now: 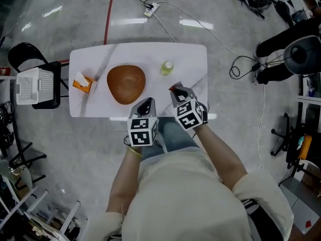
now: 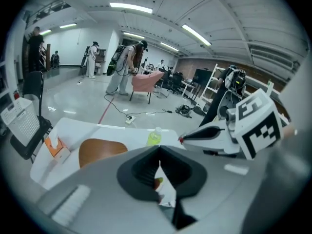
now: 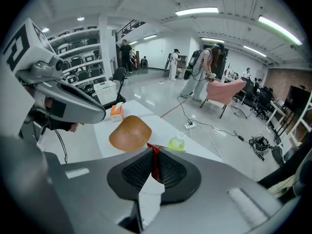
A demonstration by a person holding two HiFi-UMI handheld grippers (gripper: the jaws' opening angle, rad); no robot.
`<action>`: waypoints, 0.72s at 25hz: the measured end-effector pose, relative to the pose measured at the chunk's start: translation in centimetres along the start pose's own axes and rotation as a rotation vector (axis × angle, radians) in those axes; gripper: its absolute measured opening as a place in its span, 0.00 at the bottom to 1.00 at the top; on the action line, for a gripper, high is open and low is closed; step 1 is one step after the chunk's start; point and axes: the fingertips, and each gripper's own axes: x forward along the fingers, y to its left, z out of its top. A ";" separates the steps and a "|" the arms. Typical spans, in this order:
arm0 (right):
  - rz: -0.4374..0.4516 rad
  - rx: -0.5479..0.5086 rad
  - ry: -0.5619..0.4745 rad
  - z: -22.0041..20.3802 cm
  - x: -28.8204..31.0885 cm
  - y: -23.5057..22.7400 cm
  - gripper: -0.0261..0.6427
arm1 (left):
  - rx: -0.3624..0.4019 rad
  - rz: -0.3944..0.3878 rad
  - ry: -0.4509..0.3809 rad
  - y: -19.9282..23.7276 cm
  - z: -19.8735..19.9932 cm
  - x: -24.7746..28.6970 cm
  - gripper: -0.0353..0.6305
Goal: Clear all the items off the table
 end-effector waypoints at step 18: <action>0.107 -0.087 -0.135 7.5 -4.5 0.8 0.09 | -0.035 0.130 -0.129 2.5 4.8 -4.7 0.07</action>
